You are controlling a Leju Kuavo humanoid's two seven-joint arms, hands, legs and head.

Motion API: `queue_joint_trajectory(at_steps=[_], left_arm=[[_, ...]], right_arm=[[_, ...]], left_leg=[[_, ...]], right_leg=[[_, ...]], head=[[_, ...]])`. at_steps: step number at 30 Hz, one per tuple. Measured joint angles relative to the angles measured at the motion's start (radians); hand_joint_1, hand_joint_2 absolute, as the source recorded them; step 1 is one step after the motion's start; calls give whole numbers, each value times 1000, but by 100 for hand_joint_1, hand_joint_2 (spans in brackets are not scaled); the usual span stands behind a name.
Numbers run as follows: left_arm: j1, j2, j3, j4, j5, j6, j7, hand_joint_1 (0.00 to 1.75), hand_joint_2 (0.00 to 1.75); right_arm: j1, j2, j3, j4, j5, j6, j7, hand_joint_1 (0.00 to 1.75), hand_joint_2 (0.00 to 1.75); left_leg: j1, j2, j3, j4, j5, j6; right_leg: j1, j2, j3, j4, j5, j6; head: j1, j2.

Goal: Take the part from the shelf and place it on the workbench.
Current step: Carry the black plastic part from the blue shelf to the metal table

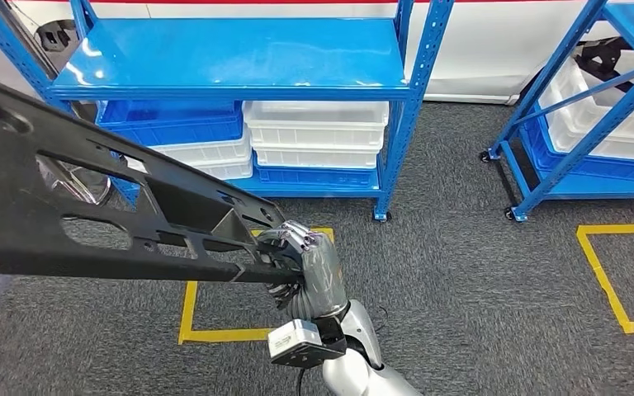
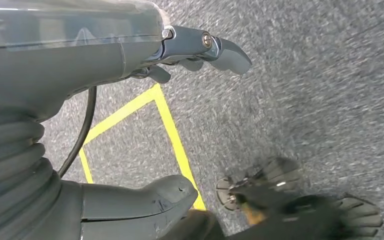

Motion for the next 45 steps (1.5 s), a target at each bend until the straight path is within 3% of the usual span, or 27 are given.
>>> queue_joint_trajectory(at_steps=[2, 4, 6, 8, 9, 10, 12, 13, 15, 17, 19, 20, 21, 23, 24, 25, 27, 29, 31, 32, 34, 35, 37, 39, 40, 42, 45], left_arm=[[-3, 2, 0, 0, -3, -1, 3, 0, 175], [-2, 1, 0, 0, -6, -2, 5, 0, 175], [0, -1, 0, 1, -6, -3, 7, 0, 175], [1, -1, 0, 1, -7, -4, 9, 0, 175], [3, -1, 0, 1, -8, -5, 10, 0, 175], [6, -1, 0, 1, -9, -6, 11, 0, 175], [13, -2, 0, 1, -10, -7, 10, 0, 175], [15, -3, 0, 1, -8, -7, 8, 0, 175], [18, -6, 0, 1, -1, -6, 2, 0, 175], [19, -9, 1, 1, 8, -4, -1, 0, 175], [20, -12, 2, 1, 12, -2, 0, 0, 175], [20, -14, 3, 1, 13, -2, 1, 0, 175], [21, -15, 3, 2, 12, -3, 1, 0, 175], [21, -18, 3, 2, 7, -5, 0, 0, 175], [20, -20, 3, 2, 4, -6, 0, 0, 175], [17, -21, 3, 2, 0, -7, -1, 0, 175], [13, -23, 2, 2, -6, -9, -1, 0, 175], [8, -23, 1, 2, -8, -10, -1, 0, 175], [2, -25, 1, 2, -9, -10, -1, 0, 175], [-1, -25, 1, 2, -10, -10, -1, 0, 175], [-3, -29, 1, 2, -12, -10, 3, 0, 175], [-2, -31, 1, 2, -14, -10, 6, 0, 175], [-1, -34, 1, 3, -15, -11, 12, 0, 175], [0, -34, 1, 3, -16, -11, 13, 0, 175], [1, -34, 1, 3, -16, -11, 14, 0, 175], [3, -34, 1, 3, -16, -11, 14, 0, 175], [4, -34, 1, 3, -17, -11, 14, 0, 175]], right_arm=[[0, 1, 3, 0, 2, 4, 2, 175, 175], [1, 2, 6, 1, 4, 6, 2, 175, 175], [3, 2, 8, 3, 5, 6, 3, 175, 175], [8, 1, 9, 4, 9, 5, 6, 175, 175], [12, 1, 9, 4, 13, 5, 9, 175, 175], [19, 0, 11, 4, 17, 5, 13, 175, 175], [34, -1, 15, 4, 26, 5, 18, 175, 175], [42, -1, 17, 4, 32, 7, 20, 175, 175], [53, 0, 22, 1, 44, 12, 23, 175, 175], [62, 2, 29, -2, 53, 20, 27, 175, 175], [65, 2, 34, 0, 59, 30, 32, 175, 175], [65, 3, 36, 1, 62, 34, 33, 175, 175], [65, 3, 39, 2, 63, 37, 35, 175, 175], [63, 5, 43, 4, 64, 42, 35, 175, 175], [63, 6, 46, 6, 64, 44, 35, 175, 175], [62, 7, 47, 7, 65, 45, 35, 175, 175], [62, 7, 49, 8, 65, 46, 35, 175, 175], [61, 8, 49, 8, 65, 46, 35, 175, 175], [61, 10, 49, 8, 65, 46, 36, 175, 175], [61, 11, 49, 8, 66, 46, 36, 175, 175], [61, 10, 49, 8, 66, 45, 35, 175, 175], [61, 10, 49, 9, 66, 45, 35, 175, 175], [61, 8, 49, 9, 66, 44, 35, 175, 175], [61, 7, 49, 9, 66, 43, 35, 175, 175], [61, 7, 49, 9, 66, 42, 35, 175, 175], [61, 7, 49, 9, 66, 42, 35, 175, 175], [61, 7, 49, 9, 66, 41, 35, 175, 175]], left_leg=[[-7, -1, 57, -94, -31, 5], [-5, 1, 45, -105, -12, 13], [1, 6, 18, -109, 17, 27], [2, 8, -17, -107, 47, 33], [3, 8, -36, -105, 61, 32], [3, 8, -57, -100, 74, 29], [5, 9, -97, -89, 96, 22], [6, 9, -115, -83, 105, 18], [7, 8, -138, -74, 122, 7], [9, 8, -144, -76, 140, -7], [13, 7, -147, -80, 153, -21], [14, 6, -153, -70, 136, -26], [15, 5, -165, -41, 99, -30], [16, 3, -199, 72, -11, -36], [16, 2, -214, 140, -51, -38], [16, 2, -218, 194, -63, -40], [15, 2, -184, 221, -21, -38], [14, 1, -81, 117, 15, -32], [9, -1, 29, -36, -18, -21], [5, -2, 55, -83, -36, -14], [4, 1, 51, -108, -31, 4], [6, 3, 41, -110, -18, 13], [10, 9, 14, -112, 11, 29], [10, 10, -21, -110, 40, 35], [10, 11, -39, -108, 54, 33], [10, 12, -77, -101, 78, 29], [11, 13, -97, -96, 89, 26]], right_leg=[[0, -2, -5, -1, 21, 7], [-2, -1, -12, -5, 32, 17], [-6, 5, -34, 36, -30, 31], [-17, 7, -63, 149, -140, 43], [-22, 7, -73, 214, -173, 48], [-27, 7, -72, 262, -178, 52], [-33, 7, -27, 269, -132, 57], [-35, 7, 24, 218, -110, 55], [-33, 7, 135, 71, -127, 49], [-26, 8, 186, -16, -157, 43], [-24, 6, 179, -27, -141, 33], [-25, 4, 170, -31, -130, 24], [-26, 2, 158, -33, -116, 15], [-25, 0, 124, -32, -88, 3], [-23, 0, 105, -30, -74, 1], [-21, 0, 84, -27, -60, 1], [-16, -1, 43, -20, -33, 3], [-14, 0, 7, -11, -9, 8], [-12, 0, -14, -3, 13, 17], [-12, -1, -18, -3, 25, 22], [-14, -1, -24, -10, 47, 33], [-15, 2, -29, -7, 40, 39], [-21, 7, -51, 55, -46, 50], [-28, 8, -75, 182, -156, 59], [-31, 8, -80, 243, -178, 63], [-35, 8, -57, 294, -154, 67], [-38, 8, -24, 278, -114, 67]], head=[[0, 0], [0, 0], [1, 0], [1, 0], [1, 0], [1, 0], [1, 0], [1, 0], [1, 0], [1, 0], [1, 0], [1, 0], [1, 0], [0, 0], [0, 0], [0, 0], [0, 0], [0, 0], [0, 0], [0, 0], [0, 0], [1, 0], [1, 0], [1, 0], [1, 0], [1, 0], [1, 0]])
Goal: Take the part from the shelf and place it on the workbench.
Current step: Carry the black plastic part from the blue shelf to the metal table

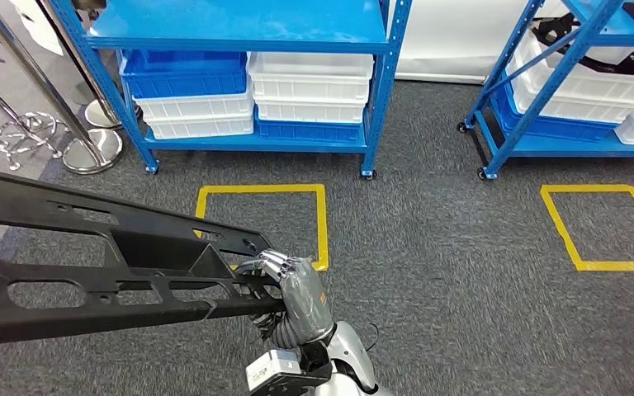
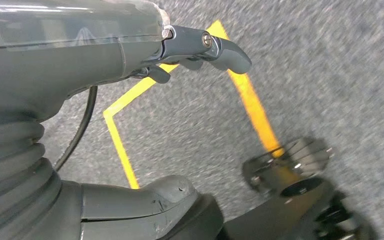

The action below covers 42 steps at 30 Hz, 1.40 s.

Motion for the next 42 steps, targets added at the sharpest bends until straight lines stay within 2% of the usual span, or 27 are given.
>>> queue_joint_trajectory(at_steps=[5, 8, 10, 12, 13, 14, 16, 17, 18, 20, 21, 22, 24, 25, 26, 27, 28, 29, 30, 31, 32, 34, 35, 36, 38, 40, 42], left_arm=[[0, 0, 0, 0, 0, 0, 0, 0, 175], [0, 0, 0, 0, 0, 0, 0, 0, 175], [0, -1, 0, 0, 0, 0, 0, 0, 175], [0, -4, 0, 0, 0, 1, 0, 0, 175], [0, -5, 0, 0, 0, 1, 0, 0, 175], [1, -5, 0, 0, 0, 1, 0, 0, 175], [1, -4, 0, 0, 0, 2, 1, 0, 175], [2, -3, 0, 0, -1, 2, 1, 0, 175], [0, -3, 0, 0, -1, 3, 1, 0, 175], [-5, -3, 0, 0, -2, 2, -5, 0, 175], [-9, -3, 0, 0, -2, 2, -10, 0, 175], [-11, -3, 0, 0, -2, 2, -16, 0, 175], [-11, -4, -1, 0, -4, 5, -26, 0, 175], [-10, -5, -1, 0, -6, 8, -29, 0, 175], [-10, -5, -1, 0, -8, 10, -33, 0, 175], [-11, -6, -2, 0, -10, 13, -36, 0, 175], [-12, -5, -2, 0, -11, 14, -38, 0, 175], [-12, -5, -2, 0, -11, 14, -40, 0, 175], [-12, -5, -3, 0, -11, 15, -41, 0, 175], [-12, -5, -4, 0, -11, 16, -41, 0, 175], [-12, -6, -5, 0, -11, 16, -41, 0, 175], [-12, -7, -7, 0, -11, 16, -42, 0, 175], [-13, -9, -8, 0, -11, 17, -42, 0, 175], [-14, -10, -9, 0, -11, 17, -42, 0, 175], [-16, -11, -9, 0, -11, 17, -42, 0, 175], [-18, -10, -9, 0, -11, 17, -43, 0, 175], [-17, -8, -10, 0, -12, 18, -43, 0, 175]], right_arm=[[0, 0, 0, 0, 0, 0, 0, 175, 175], [0, 0, 0, 0, 0, 0, 0, 175, 175], [0, 0, 0, 0, 0, -1, 0, 175, 175], [-1, 1, 0, -1, 1, -3, 0, 175, 175], [-1, 1, 0, -1, 1, -3, 0, 175, 175], [-1, 2, 0, -1, 2, -4, -1, 175, 175], [0, 4, 0, -1, 2, -7, -1, 175, 175], [0, 4, 0, -1, 2, -8, -1, 175, 175], [0, 5, 0, -1, 2, -9, -2, 175, 175], [-1, 6, 0, -1, 2, -10, -2, 175, 175], [-1, 6, 0, -2, 2, -11, -2, 175, 175], [-1, 6, 0, -2, 3, -12, -2, 175, 175], [-1, 6, 0, -2, 3, -13, -2, 175, 175], [-1, 5, 0, -2, 4, -13, -2, 175, 175], [-1, 5, 0, -2, 4, -13, -3, 175, 175], [-1, 4, 0, -2, 4, -13, -3, 175, 175], [-1, 4, 0, -2, 4, -13, -3, 175, 175], [-1, 3, 0, -2, 4, -13, -3, 175, 175], [-1, 3, 0, -2, 4, -13, -3, 175, 175], [-1, 2, 0, -2, 4, -13, -3, 175, 175], [-1, 2, 0, -2, 4, -13, -3, 175, 175], [-1, 2, 0, -3, 4, -13, -3, 175, 175], [-1, 2, 0, -3, 4, -13, -3, 175, 175], [-1, 2, 0, -3, 4, -14, -3, 175, 175], [-1, 2, 0, -4, 4, -14, -3, 175, 175], [-1, 4, 0, -4, 4, -14, -3, 175, 175], [-1, 5, 0, -4, 4, -14, -3, 175, 175]], left_leg=[[0, 0, 0, 0, 0, 0], [0, 0, -7, 2, 3, -2], [1, -1, -20, 8, 12, -5], [0, -2, -33, 14, 24, -14], [0, -2, -36, 14, 32, -20], [2, -4, -41, 13, 39, -29], [6, -8, -56, 156, -27, -50], [7, -10, -42, 203, -53, -57], [7, -11, -6, 227, -84, -60], [6, -14, 105, 76, -98, -55], [4, -16, 137, 24, -117, -49], [1, -18, 150, -4, -130, -41], [0, -15, 138, -10, -121, -19], [0, -13, 130, -11, -110, -8], [2, -10, 119, -13, -98, 1], [2, -9, 108, -13, -87, 6], [2, -9, 95, -12, -76, 9], [1, -8, 83, -10, -66, 9], [1, -8, 72, -9, -58, 8], [1, -8, 62, -7, -50, 7], [0, -7, 54, -6, -45, 5], [-2, -8, 47, -4, -39, 0], [-3, -8, 46, -4, -36, -5], [-2, -8, 45, -4, -32, -9], [-2, -7, 44, -7, -26, -22], [-2, -8, 35, 9, -37, -31], [0, -10, -3, 94, -96, -39]], right_leg=[[0, 0, 1, -1, 1, 0], [0, 0, 22, -24, 12, -1], [1, 0, 93, -110, 13, -8], [5, 0, 187, -238, -18, -17], [8, 0, 211, -279, -35, -21], [9, -2, 220, -311, -36, -28], [12, -7, 145, -320, 28, -46], [12, -10, 98, -315, 63, -53], [14, -10, 54, -303, 91, -54], [18, -9, 28, -285, 106, -44], [19, -10, 21, -279, 113, -38], [20, -11, 17, -278, 121, -32], [16, -11, 12, -281, 130, -19], [14, -9, 4, -270, 113, -13], [12, -7, -9, -242, 78, -7], [9, -5, -26, -192, 28, -2], [8, -4, -47, -126, -23, 2], [7, -4, -62, -62, -55, 6], [6, -4, -68, -17, -65, 7], [6, -4, -54, -8, -55, 7], [7, -3, -17, -43, -34, 3], [12, -2, 92, -188, -1, -15], [15, -3, 135, -251, 4, -23], [19, -3, 160, -291, 4, -31], [22, -4, 166, -314, 5, -38], [15, -6, 168, -329, 16, -49], [9, -9, 166, -339, 26, -59]], head=[[0, 0], [0, 0], [0, 0], [0, 0], [0, 0], [0, 0], [0, 0], [-1, 0], [-1, 0], [-1, 0], [-1, 0], [-1, 0], [0, 0], [0, 0], [0, 0], [0, 0], [0, 0], [0, 0], [0, 0], [0, 0], [0, 0], [0, 0], [-1, 0], [-1, 0], [-1, 0], [-1, 0], [-1, 0]])
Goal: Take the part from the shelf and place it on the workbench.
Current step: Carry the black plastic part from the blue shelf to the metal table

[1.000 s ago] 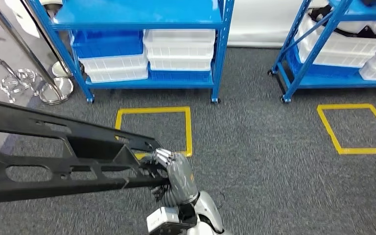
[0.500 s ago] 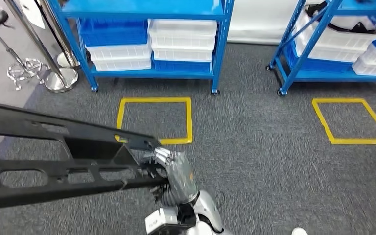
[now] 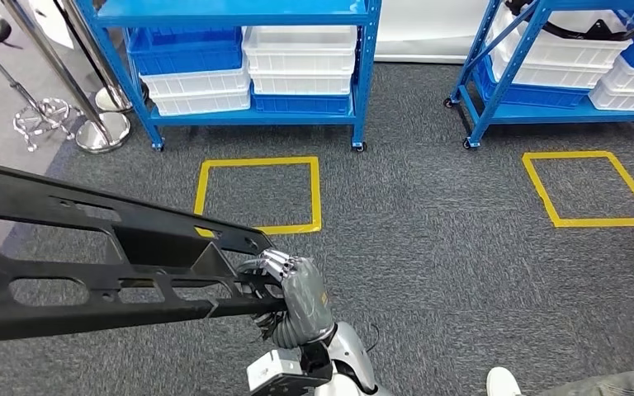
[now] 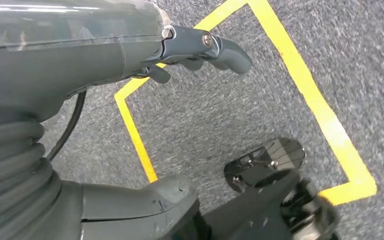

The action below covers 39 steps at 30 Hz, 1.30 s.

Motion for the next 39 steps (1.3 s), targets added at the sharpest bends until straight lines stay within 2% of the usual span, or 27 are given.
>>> queue_joint_trajectory(at_steps=[2, 3, 4, 5, 7, 9, 12, 14, 15, 17, 18, 19, 20, 21, 22, 24, 25, 26, 28, 29, 31, 33, 34, 35, 36, 38, 39], left_arm=[[1, 0, 0, 0, -2, 1, 0, 0, 175], [2, 0, 0, 0, -3, 1, 0, 0, 175], [3, 0, -1, 0, -4, 2, 0, 0, 175], [3, 0, -1, 0, -7, 3, 0, 0, 175], [2, 1, -4, 0, -10, 5, 0, 0, 175], [0, 1, -8, 0, -13, 9, -1, 0, 175], [-1, 1, -14, 0, -14, 14, -4, 0, 175], [-3, 1, -15, 0, -14, 15, -5, 0, 175], [-4, 1, -15, 0, -14, 15, -5, 0, 175], [-6, 0, -16, 0, -15, 16, -6, 0, 175], [-6, 0, -16, 0, -15, 17, -6, 0, 175], [-6, 1, -16, 0, -15, 17, -7, 0, 175], [-6, 1, -16, 0, -15, 18, -7, 0, 175], [-6, 1, -16, 0, -16, 18, -7, 0, 175], [-6, 0, -17, 0, -16, 19, -7, 0, 175], [-5, -1, -18, 0, -17, 20, -7, 0, 175], [-5, -1, -19, 0, -18, 21, -7, 0, 175], [-5, -1, -19, 0, -19, 21, -7, 0, 175], [-6, -1, -21, 0, -19, 23, -7, 0, 175], [-7, 0, -22, 0, -19, 23, -7, 0, 175], [-7, 0, -23, 0, -20, 25, -7, 0, 175], [-6, 0, -23, 0, -20, 27, -7, 0, 175], [-4, 1, -23, 0, -20, 27, -7, 0, 175], [-3, 1, -23, 0, -20, 28, -7, 0, 175], [-3, 1, -23, 0, -21, 28, -7, 0, 175], [-3, 2, -23, 0, -21, 28, -7, 0, 175], [-4, 2, -23, 0, -21, 29, -7, 0, 175]], right_arm=[[0, 1, 0, 0, 0, 0, 0, 175, 175], [0, 1, 0, 0, 0, 0, 0, 175, 175], [1, 1, 0, 0, 0, 0, 0, 175, 175], [1, 1, 0, 0, 0, -1, -1, 175, 175], [1, 1, 0, 0, 4, -7, -7, 175, 175], [1, 1, -1, -2, 18, -22, -17, 175, 175], [2, 1, -2, -8, 41, -42, -30, 175, 175], [2, 0, -3, -9, 48, -45, -32, 175, 175], [3, 0, -4, -9, 54, -45, -32, 175, 175], [3, -3, -5, -9, 65, -39, -31, 175, 175], [3, -5, -5, -8, 63, -31, -32, 175, 175], [4, -6, -5, -8, 55, -21, -33, 175, 175], [4, -7, -5, -8, 44, -10, -35, 175, 175], [4, -8, -5, -8, 34, -3, -38, 175, 175], [4, -8, -5, -9, 26, 0, -42, 175, 175], [4, -8, -5, -13, 13, 2, -52, 175, 175], [4, -8, -5, -16, 7, 2, -56, 175, 175], [5, -7, -5, -18, 2, 2, -60, 175, 175], [6, -7, -5, -23, -5, 2, -66, 175, 175], [6, -7, -5, -25, -7, 2, -68, 175, 175], [7, -7, -6, -29, -10, 3, -71, 175, 175], [8, -7, -6, -30, -11, 4, -72, 175, 175], [8, -7, -6, -30, -12, 4, -72, 175, 175], [8, -7, -6, -30, -12, 4, -73, 175, 175], [9, -7, -7, -30, -12, 4, -73, 175, 175], [9, -7, -7, -31, -12, 4, -75, 175, 175], [9, -7, -7, -31, -13, 4, -75, 175, 175]], left_leg=[[2, -1, -56, 132, -70, -8], [3, -1, -75, 181, -85, -12], [4, -1, -76, 193, -80, -16], [6, -1, -60, 171, -58, -18], [9, 0, 12, 42, 3, -21], [8, -2, 63, -54, 30, -16], [5, -5, 63, -73, 30, 2], [7, -4, 60, -78, 37, 17], [9, -3, 58, -80, 41, 25], [8, 0, 51, -81, 46, 34], [7, 1, 48, -80, 47, 36], [7, 4, 46, -80, 48, 37], [6, 7, 46, -80, 49, 37], [6, 11, 47, -80, 49, 37], [5, 15, 49, -80, 49, 37], [1, 23, 50, -78, 48, 30], [0, 30, 49, -78, 48, 24], [-1, 38, 49, -78, 48, 17], [0, 53, 51, -78, 44, 5], [1, 48, 47, -67, 33, 1], [3, 22, 13, 14, -23, -6], [3, 3, -52, 157, -90, -11], [3, 1, -77, 210, -107, -13], [3, 0, -85, 229, -103, -13], [3, -1, -75, 207, -81, -12], [4, -16, -7, 71, -11, -9], [4, -30, 25, 4, 12, -7]], right_leg=[[1, -1, -10, 3, 4, -5], [1, -1, -15, 7, 5, -5], [1, -1, -20, 12, 5, -5], [0, -1, -25, 18, 5, -4], [-1, 0, -33, 32, 1, 3], [2, 1, -44, 49, -3, 13], [6, 3, -56, 60, 1, 29], [3, 5, -69, 87, -21, 38], [1, 6, -89, 130, -50, 43], [-2, 8, -148, 260, -118, 49], [-3, 8, -174, 316, -139, 51], [-3, 8, -184, 341, -140, 51], [-3, 7, -174, 328, -121, 49], [-2, 4, -146, 278, -89, 44], [1, -8, -107, 204, -53, 37], [13, -40, -48, 85, -16, 21], [19, -50, -39, 59, -13, 15], [23, -47, -40, 54, -14, 13], [18, -27, -42, 46, -5, 7], [13, -18, -42, 40, 0, 3], [7, -4, -41, 32, 8, -5], [8, 12, -45, 33, 12, -9], [9, 21, -47, 34, 13, -9], [10, 30, -49, 36, 13, -9], [10, 40, -50, 39, 14, -8], [8, 61, -53, 48, 13, -3], [9, 70, -57, 55, 12, 1]], head=[[0, 0], [0, 0], [0, 0], [0, 0], [0, 0], [0, 0], [0, 0], [0, 0], [0, 0], [0, 0], [0, 0], [0, 0], [1, 0], [1, 0], [1, 0], [0, 0], [0, 0], [0, 0], [0, 0], [0, 0], [0, 0], [0, 0], [0, 0], [0, 0], [0, 0], [0, 0], [0, 0]])
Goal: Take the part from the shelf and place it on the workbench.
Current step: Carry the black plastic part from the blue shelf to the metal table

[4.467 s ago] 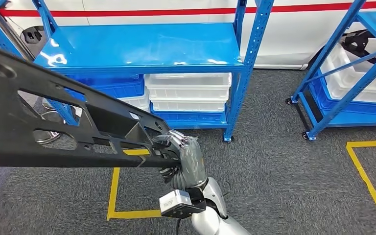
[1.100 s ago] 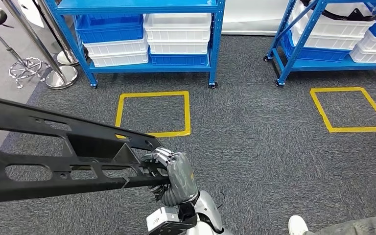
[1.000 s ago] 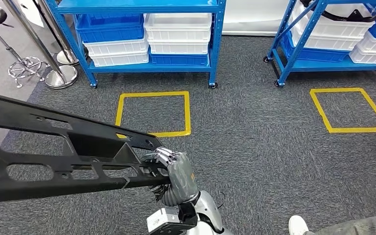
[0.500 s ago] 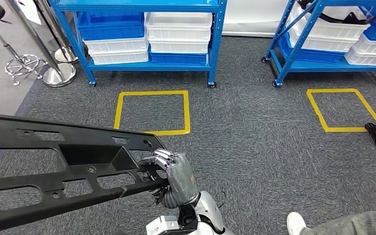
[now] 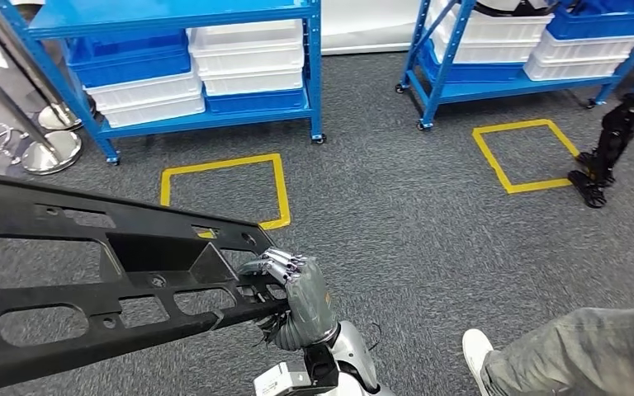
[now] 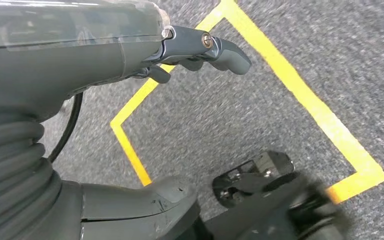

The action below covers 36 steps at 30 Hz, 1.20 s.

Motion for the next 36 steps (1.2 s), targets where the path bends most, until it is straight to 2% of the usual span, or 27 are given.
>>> queue_joint_trajectory(at_steps=[1, 2, 4, 5, 6, 8, 10, 11, 12, 13, 14, 15, 16, 18, 19, 20, 22, 24, 25, 26, 27, 28, 29, 31, 33, 35, 36], left_arm=[[-1, 0, 0, 0, 0, 0, 0, 0, 175], [-1, 0, -1, 0, -1, 1, 0, 0, 175], [0, 0, -2, 0, -2, 1, 0, 0, 175], [0, 0, -3, 0, -2, 1, 0, 0, 175], [-1, 0, -4, 0, -3, 1, 0, 0, 175], [-2, 0, -8, 0, -4, 1, 0, 0, 175], [1, 0, -10, 0, -4, 1, 0, 0, 175], [2, 1, -10, 0, -4, 1, 0, 0, 175], [3, 1, -10, 0, -4, 1, 0, 0, 175], [2, 2, -10, 0, -4, 1, 0, 0, 175], [1, 1, -11, 0, -4, 1, 0, 0, 175], [0, 0, -12, 0, -4, 1, 0, 0, 175], [-1, -1, -13, 0, -4, 1, 0, 0, 175], [-1, -2, -14, 0, -5, 1, 0, 0, 175], [-2, -2, -14, 0, -6, 1, 1, 0, 175], [-3, -2, -14, 0, -6, 1, 1, 0, 175], [-4, -1, -15, 0, -7, 1, 0, 0, 175], [-2, 0, -15, 0, -7, 2, 0, 0, 175], [0, 0, -15, 0, -7, 2, 0, 0, 175], [2, 1, -15, 0, -8, 2, 0, 0, 175], [2, 2, -15, 0, -9, 2, 0, 0, 175], [2, 3, -15, 0, -9, 2, 0, 0, 175], [1, 4, -15, 0, -9, 2, 0, 0, 175], [-1, 5, -15, 0, -10, 2, 0, 0, 175], [-2, 6, -16, 0, -10, 2, 0, 0, 175], [-2, 6, -16, 0, -10, 2, 2, 0, 175], [-3, 6, -16, 0, -9, 2, 3, 0, 175]], right_arm=[[0, 0, 0, 0, 0, 0, -1, 175, 175], [0, 0, 0, -1, -1, -1, -1, 175, 175], [1, 0, -1, -2, -1, -2, -5, 175, 175], [1, 0, -1, -2, -2, -3, -7, 175, 175], [1, 0, -2, -3, -2, -4, -9, 175, 175], [1, -1, -2, -4, -2, -5, -11, 175, 175], [2, -1, -2, -5, -2, -5, -11, 175, 175], [2, -1, -3, -5, -2, -5, -11, 175, 175], [2, -1, -3, -5, -2, -5, -11, 175, 175], [2, -1, -3, -5, -2, -5, -11, 175, 175], [2, -1, -4, -5, -2, -5, -11, 175, 175], [2, -1, -4, -6, -2, -5, -11, 175, 175], [2, 0, -4, -7, -2, -5, -11, 175, 175], [2, 0, -4, -9, -2, -5, -11, 175, 175], [2, 0, -4, -10, -2, -5, -11, 175, 175], [3, 0, -4, -10, -2, -5, -11, 175, 175], [3, 1, -5, -11, -2, -6, -12, 175, 175], [4, 2, -6, -11, -2, -7, -12, 175, 175], [4, 2, -6, -11, -2, -7, -12, 175, 175], [4, 2, -6, -10, -2, -7, -12, 175, 175], [4, 2, -6, -10, -2, -7, -12, 175, 175], [4, 2, -6, -10, -2, -7, -12, 175, 175], [4, 2, -6, -10, -2, -7, -12, 175, 175], [4, 2, -7, -10, -2, -8, -12, 175, 175], [4, 3, -7, -10, -2, -9, -12, 175, 175], [4, 2, -7, -11, -2, -11, -12, 175, 175], [4, 2, -8, -11, -1, -12, -12, 175, 175]], left_leg=[[0, -11, 22, -46, 13, 4], [-1, -19, 31, -67, 15, 8], [-3, -9, 30, -69, 19, 22], [-2, 0, 29, -71, 23, 29], [0, 8, 28, -75, 28, 37], [1, 26, 25, -78, 33, 47], [-2, 48, 21, -78, 34, 50], [-3, 60, 19, -77, 34, 50], [-4, 71, 18, -77, 34, 50], [-6, 81, 18, -77, 34, 50], [-8, 91, 19, -77, 34, 50], [-10, 99, 20, -77, 33, 49], [-10, 107, 22, -77, 32, 45], [-8, 124, 24, -79, 32, 34], [-7, 133, 27, -82, 33, 28], [-7, 134, 29, -82, 30, 22], [-5, 97, 16, -47, 1, 11], [-3, 44, -35, 66, -63, 4], [-2, 34, -65, 131, -91, 1], [-2, 30, -87, 177, -104, -1], [-2, 29, -92, 187, -95, -3], [-1, 27, -80, 157, -67, -4], [1, 18, -52, 96, -28, -4], [4, -25, 4, -25, 18, 0], [3, -50, 21, -65, 19, 9], [1, -32, 22, -69, 22, 22], [3, -20, 24, -72, 25, 30]], right_leg=[[0, 9, -5, 6, 0, 6], [0, 16, -11, 10, 0, 12], [0, 29, -18, 10, 6, 25], [0, 26, -21, 13, 4, 30], [0, 13, -30, 31, -9, 36], [-2, -26, -70, 122, -67, 45], [-7, -48, -128, 246, -127, 53], [-8, -52, -141, 278, -134, 54], [-9, -54, -136, 274, -123, 53], [-8, -59, -110, 230, -97, 49], [-5, -72, -69, 159, -65, 41], [-1, -95, -30, 90, -43, 30], [6, -115, -1, 35, -28, 20], [16, -132, 15, -5, -24, 5], [18, -121, 14, -10, -20, 3], [14, -109, 16, -17, -13, 1], [3, -86, 21, -35, 2, -3], [-2, -62, 21, -42, 9, -5], [-2, -50, 19, -40, 10, -6], [-2, -37, 18, -38, 10, -5], [-2, -22, 16, -34, 9, -5], [-3, -8, 15, -28, 7, -3], [-4, 6, 13, -21, 4, 0], [-5, 31, 5, -4, -3, 10], [-7, 50, -7, 7, -4, 22], [-9, 60, -14, 8, -1, 34], [-8, 46, -19, 16, -6, 39]], head=[[0, 0], [0, 0], [0, 0], [0, 0], [0, 0], [0, 0], [0, 0], [0, 0], [0, 0], [0, 0], [0, 0], [0, 0], [0, 0], [1, 0], [2, 0], [1, 0], [1, 0], [1, 0], [1, 0], [1, 0], [1, 0], [1, 0], [1, 0], [1, 0], [1, 0], [1, 0], [1, 0]])
